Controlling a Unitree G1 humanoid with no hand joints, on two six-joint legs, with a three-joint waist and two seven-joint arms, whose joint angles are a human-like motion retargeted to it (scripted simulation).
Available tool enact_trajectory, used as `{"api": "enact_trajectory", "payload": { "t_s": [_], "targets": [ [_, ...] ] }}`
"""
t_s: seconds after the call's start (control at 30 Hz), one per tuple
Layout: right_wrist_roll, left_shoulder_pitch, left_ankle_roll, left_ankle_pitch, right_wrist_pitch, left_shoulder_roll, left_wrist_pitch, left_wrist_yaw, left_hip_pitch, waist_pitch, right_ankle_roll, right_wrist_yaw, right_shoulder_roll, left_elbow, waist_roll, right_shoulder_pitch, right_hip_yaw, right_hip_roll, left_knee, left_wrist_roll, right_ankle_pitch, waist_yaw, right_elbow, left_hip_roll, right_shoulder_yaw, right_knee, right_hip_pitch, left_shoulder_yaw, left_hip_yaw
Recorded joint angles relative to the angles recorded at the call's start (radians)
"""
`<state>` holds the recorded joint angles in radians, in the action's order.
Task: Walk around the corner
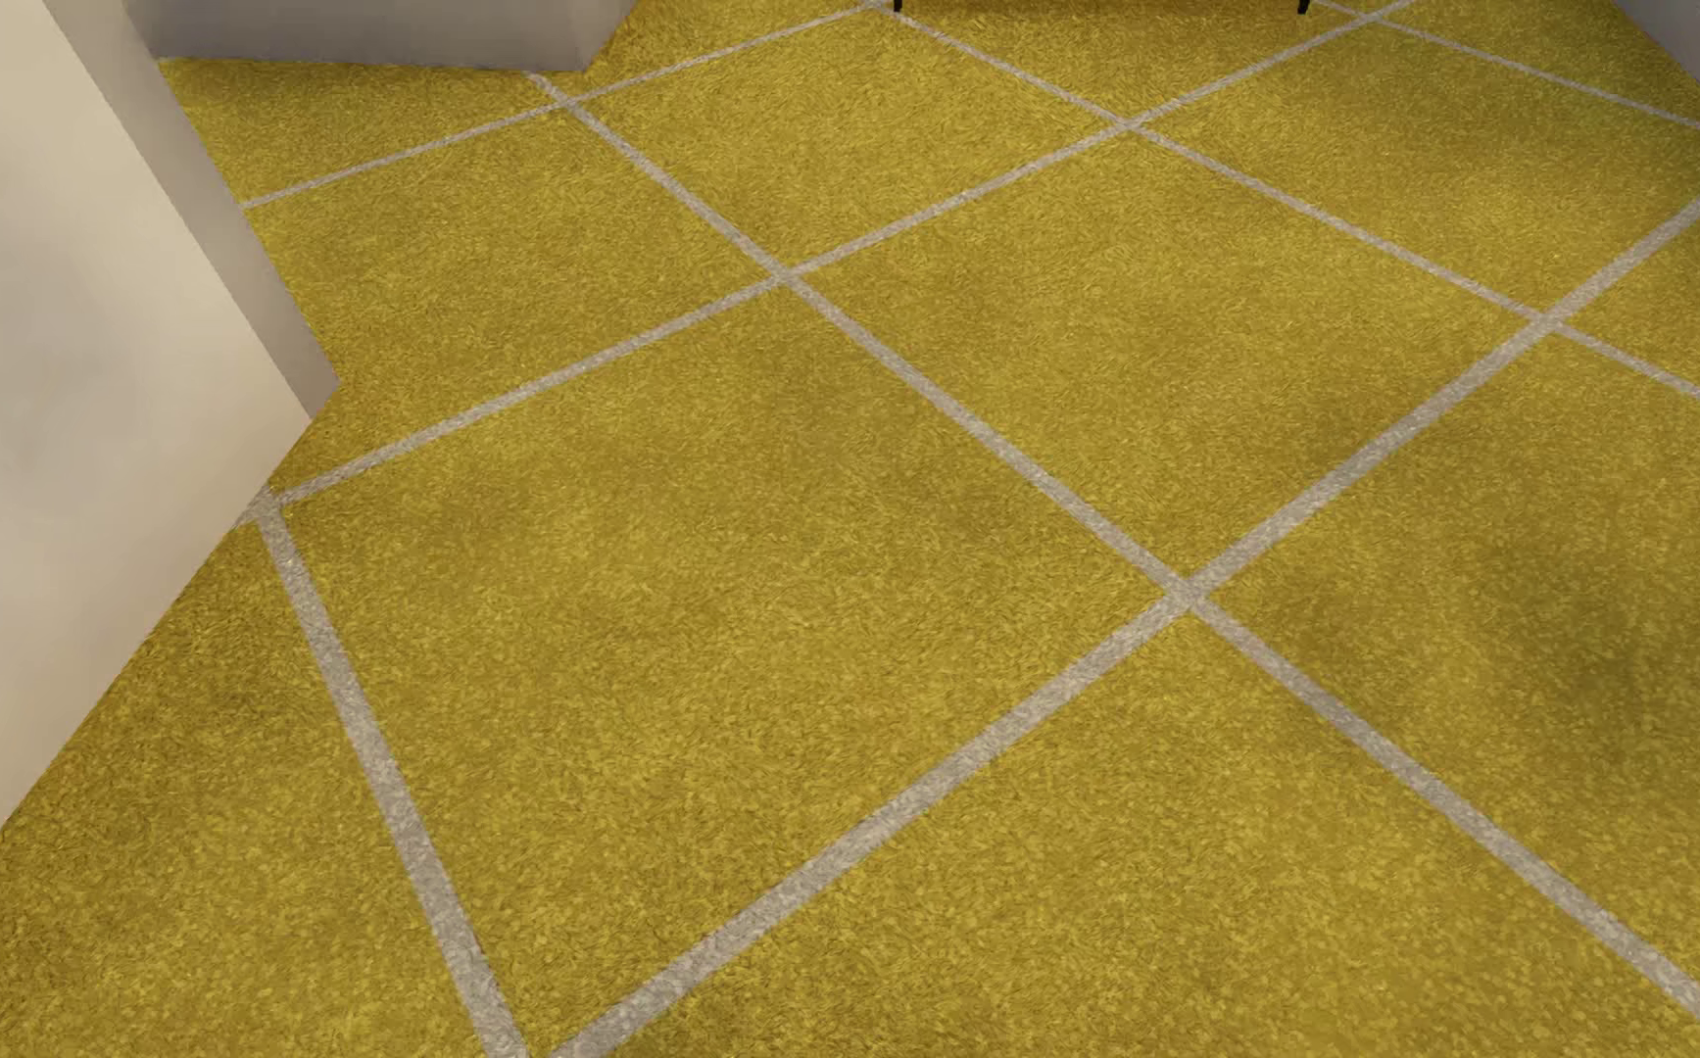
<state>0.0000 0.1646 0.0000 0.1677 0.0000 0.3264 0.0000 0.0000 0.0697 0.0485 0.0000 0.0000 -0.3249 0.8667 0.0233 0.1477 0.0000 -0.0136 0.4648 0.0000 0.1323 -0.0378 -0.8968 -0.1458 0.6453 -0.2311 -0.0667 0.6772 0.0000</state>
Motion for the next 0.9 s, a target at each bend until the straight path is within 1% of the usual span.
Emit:
{"api": "enact_trajectory", "payload": {
  "t_s": [0.03,0.07,0.1,0.13,0.17,0.2,0.23,0.27,0.3,0.33,0.4,0.43,0.47,0.5,0.53,0.57,0.6,0.63,0.67,0.7,0.73,0.77,0.8,0.83,0.87,0.9],
  "targets": [
    [0.000,-0.008,0.000,-0.016,0.000,-0.003,0.000,0.000,0.025,-0.004,0.000,0.000,-0.003,0.002,0.001,0.006,0.000,-0.004,0.014,0.000,0.024,0.026,-0.013,-0.010,-0.067,-0.023,0.027,0.005,0.000],
    [0.000,0.013,0.000,-0.009,0.000,0.001,0.000,0.000,0.016,-0.018,0.000,0.000,0.002,-0.008,0.015,0.038,0.000,-0.006,0.026,0.000,0.075,-0.031,-0.009,-0.025,-0.096,0.065,-0.012,0.002,0.000],
    [0.000,0.000,0.000,-0.021,0.000,0.005,0.000,0.000,0.022,-0.002,0.000,0.000,-0.005,-0.017,0.003,0.034,0.000,0.002,0.036,0.000,0.201,0.005,-0.005,-0.018,-0.074,-0.266,0.041,0.005,0.000],
    [0.000,-0.002,0.000,-0.012,0.000,0.008,0.000,0.000,0.015,0.008,0.000,0.000,-0.005,-0.033,0.004,0.045,0.000,-0.001,0.053,0.000,0.226,0.002,-0.006,-0.023,-0.080,-0.334,0.087,0.010,0.000],
    [0.000,0.000,0.000,0.042,0.000,0.013,0.000,0.000,-0.015,0.023,0.000,0.000,-0.007,-0.061,0.013,0.055,0.000,-0.013,0.037,0.000,0.217,-0.011,0.004,-0.034,-0.075,-0.455,0.156,-0.017,0.000],
    [0.000,-0.018,0.000,0.067,0.000,0.028,0.000,0.000,-0.062,0.057,0.000,0.000,0.007,-0.064,0.027,0.065,0.000,-0.028,0.044,0.000,0.190,-0.014,-0.021,-0.046,-0.096,-0.574,0.199,0.025,0.000],
    [0.000,-0.038,0.000,0.084,0.000,0.038,0.000,0.000,-0.088,0.076,0.000,0.000,0.014,-0.071,0.025,0.067,0.000,-0.028,0.043,0.000,0.178,-0.037,-0.021,-0.032,-0.084,-0.688,0.269,0.035,0.000],
    [0.000,-0.044,0.000,0.115,0.000,0.032,0.000,0.000,-0.113,0.064,0.000,0.000,0.015,-0.068,0.019,0.095,0.000,-0.031,0.030,0.000,0.174,-0.096,-0.013,-0.018,-0.089,-0.706,0.310,0.024,0.000],
    [0.000,-0.070,0.000,0.142,0.000,0.025,0.000,0.000,-0.117,0.055,0.000,0.000,0.008,-0.060,0.000,0.102,0.000,-0.031,0.014,0.000,0.168,-0.137,-0.017,-0.005,-0.079,-0.689,0.387,0.017,0.000],
    [0.000,-0.078,0.000,0.174,0.000,0.026,0.000,0.000,-0.180,0.067,0.000,0.000,0.004,-0.078,0.002,0.124,0.000,-0.038,-0.019,0.000,0.151,-0.158,-0.021,-0.002,-0.067,-0.618,0.410,0.014,0.000],
    [0.000,-0.105,0.000,0.267,0.000,0.029,0.000,0.000,-0.257,0.064,0.000,0.000,-0.003,-0.104,-0.006,0.147,0.000,-0.045,-0.058,0.000,0.037,-0.194,-0.039,0.017,-0.084,-0.510,0.512,-0.006,0.000],
    [0.000,-0.126,0.000,0.311,0.000,0.025,0.000,0.000,-0.298,0.071,0.000,0.000,-0.002,-0.100,-0.007,0.150,0.000,-0.047,-0.062,0.000,-0.004,-0.204,-0.070,0.022,-0.101,-0.459,0.552,-0.024,0.000],
    [0.000,-0.134,0.000,0.341,0.000,0.034,0.000,0.000,-0.335,0.073,0.000,0.000,0.000,-0.117,-0.005,0.147,0.000,-0.054,-0.066,0.000,-0.035,-0.224,-0.091,0.023,-0.089,-0.417,0.583,-0.031,0.000],
    [0.000,-0.150,0.000,0.356,0.000,0.031,0.000,0.000,-0.360,0.077,0.000,0.000,-0.001,-0.104,-0.008,0.148,0.000,-0.058,-0.065,0.000,-0.042,-0.248,-0.103,0.032,-0.099,-0.388,0.610,-0.038,0.000],
    [0.000,-0.152,0.000,0.355,0.000,0.038,0.000,0.000,-0.395,0.081,0.000,0.000,-0.001,-0.107,-0.005,0.152,0.000,-0.062,-0.065,0.000,-0.025,-0.260,-0.108,0.037,-0.099,-0.392,0.625,-0.032,0.000],
    [0.000,-0.145,0.000,0.335,0.000,0.030,0.000,0.000,-0.425,0.080,0.000,0.000,-0.004,-0.089,-0.008,0.159,0.000,-0.062,-0.067,0.000,-0.033,-0.282,-0.107,0.051,-0.096,-0.440,0.639,-0.039,0.000],
    [0.000,-0.142,0.000,0.290,0.000,0.035,0.000,0.000,-0.435,0.078,0.000,0.000,-0.013,-0.073,-0.021,0.156,0.000,-0.058,-0.041,0.000,-0.031,-0.309,-0.108,0.071,-0.084,-0.526,0.661,0.005,0.000],
    [0.000,-0.123,0.000,0.199,0.000,0.017,0.000,0.000,-0.430,0.075,0.000,0.000,-0.014,-0.034,-0.048,0.145,0.000,-0.039,0.006,0.000,-0.006,-0.321,-0.128,0.104,-0.058,-0.590,0.668,0.005,0.000],
    [0.000,-0.077,0.000,0.067,0.000,0.017,0.000,0.000,-0.435,0.079,0.000,0.000,-0.020,-0.049,-0.052,0.141,0.000,-0.023,0.096,0.000,0.033,-0.316,-0.127,0.116,-0.072,-0.640,0.626,0.001,0.000],
    [0.000,-0.040,0.000,-0.100,0.000,0.007,0.000,0.000,-0.370,0.060,0.000,0.000,-0.009,-0.028,-0.046,0.138,0.000,-0.012,0.235,0.000,0.080,-0.300,-0.126,0.129,-0.093,-0.656,0.591,-0.001,0.000],
    [0.000,-0.028,0.000,-0.226,0.000,0.015,0.000,0.000,-0.292,0.071,0.000,0.000,-0.003,-0.019,-0.046,0.126,0.000,0.018,0.416,0.000,0.115,-0.244,-0.122,0.133,-0.116,-0.648,0.536,0.042,0.000],
    [0.000,-0.001,0.000,-0.239,0.000,0.024,0.000,0.000,-0.156,0.067,0.000,0.000,0.007,-0.036,-0.040,0.109,0.000,0.033,0.648,0.000,0.157,-0.212,-0.092,0.136,-0.124,-0.643,0.498,0.032,0.000],
    [0.000,0.007,0.000,-0.222,0.000,0.026,0.000,0.000,-0.059,0.078,0.000,0.000,0.003,-0.002,-0.028,0.098,0.000,0.038,0.808,0.000,0.178,-0.176,-0.063,0.129,-0.121,-0.603,0.404,0.075,0.000],
    [0.000,0.032,0.000,-0.219,0.000,0.018,0.000,0.000,0.044,0.090,0.000,0.000,0.007,0.007,-0.007,0.082,0.000,0.038,0.878,0.000,0.180,-0.095,-0.020,0.101,-0.140,-0.550,0.323,0.024,0.000],
    [0.000,0.064,0.000,-0.223,0.000,0.029,0.000,0.000,0.146,0.090,0.000,0.000,0.001,-0.012,0.010,0.063,0.000,0.036,0.851,0.000,0.186,-0.030,0.024,0.088,-0.132,-0.490,0.243,0.003,0.000],
    [0.000,0.084,0.000,-0.285,0.000,0.030,0.000,0.000,0.211,0.094,0.000,0.000,0.000,0.003,0.028,0.059,0.000,0.025,0.721,0.000,0.193,0.031,0.054,0.068,-0.159,-0.418,0.135,-0.006,0.000]
  ]
}}
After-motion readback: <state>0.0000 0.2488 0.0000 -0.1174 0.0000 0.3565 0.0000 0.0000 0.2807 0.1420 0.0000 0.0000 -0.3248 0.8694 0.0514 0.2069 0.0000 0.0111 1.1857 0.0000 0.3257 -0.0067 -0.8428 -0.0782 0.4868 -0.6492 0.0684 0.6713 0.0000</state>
